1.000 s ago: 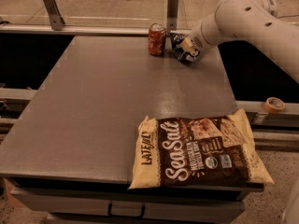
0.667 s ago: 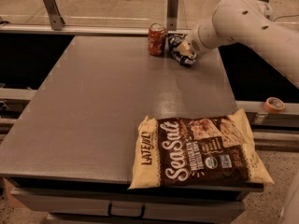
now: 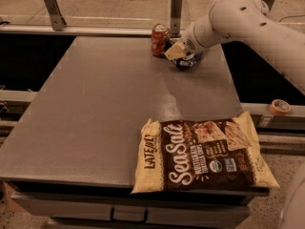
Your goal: Move blue chip bag near coke can
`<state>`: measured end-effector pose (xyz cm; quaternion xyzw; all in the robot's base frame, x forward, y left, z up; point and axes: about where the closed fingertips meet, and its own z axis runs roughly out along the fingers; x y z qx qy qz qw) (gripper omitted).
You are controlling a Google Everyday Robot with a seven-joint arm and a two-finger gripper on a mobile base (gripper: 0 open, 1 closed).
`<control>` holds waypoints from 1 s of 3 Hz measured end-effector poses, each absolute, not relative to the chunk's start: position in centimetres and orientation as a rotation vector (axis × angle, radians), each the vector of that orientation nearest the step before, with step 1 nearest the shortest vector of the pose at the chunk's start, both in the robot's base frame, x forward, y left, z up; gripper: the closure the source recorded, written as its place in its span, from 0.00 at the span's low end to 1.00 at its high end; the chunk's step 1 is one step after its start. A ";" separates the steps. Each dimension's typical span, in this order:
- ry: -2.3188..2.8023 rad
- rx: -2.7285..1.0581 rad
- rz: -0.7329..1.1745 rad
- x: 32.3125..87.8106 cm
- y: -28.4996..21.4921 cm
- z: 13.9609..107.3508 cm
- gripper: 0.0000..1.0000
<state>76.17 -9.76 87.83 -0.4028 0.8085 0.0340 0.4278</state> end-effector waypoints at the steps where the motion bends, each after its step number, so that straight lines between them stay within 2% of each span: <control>1: 1.985 -1.049 0.082 76.0 -8.6 90.1 0.00; 3: 1.797 -1.069 0.073 71.6 -8.7 99.2 0.00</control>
Offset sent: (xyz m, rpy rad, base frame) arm -0.0306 0.0082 0.1039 -0.0481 -0.1063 0.0835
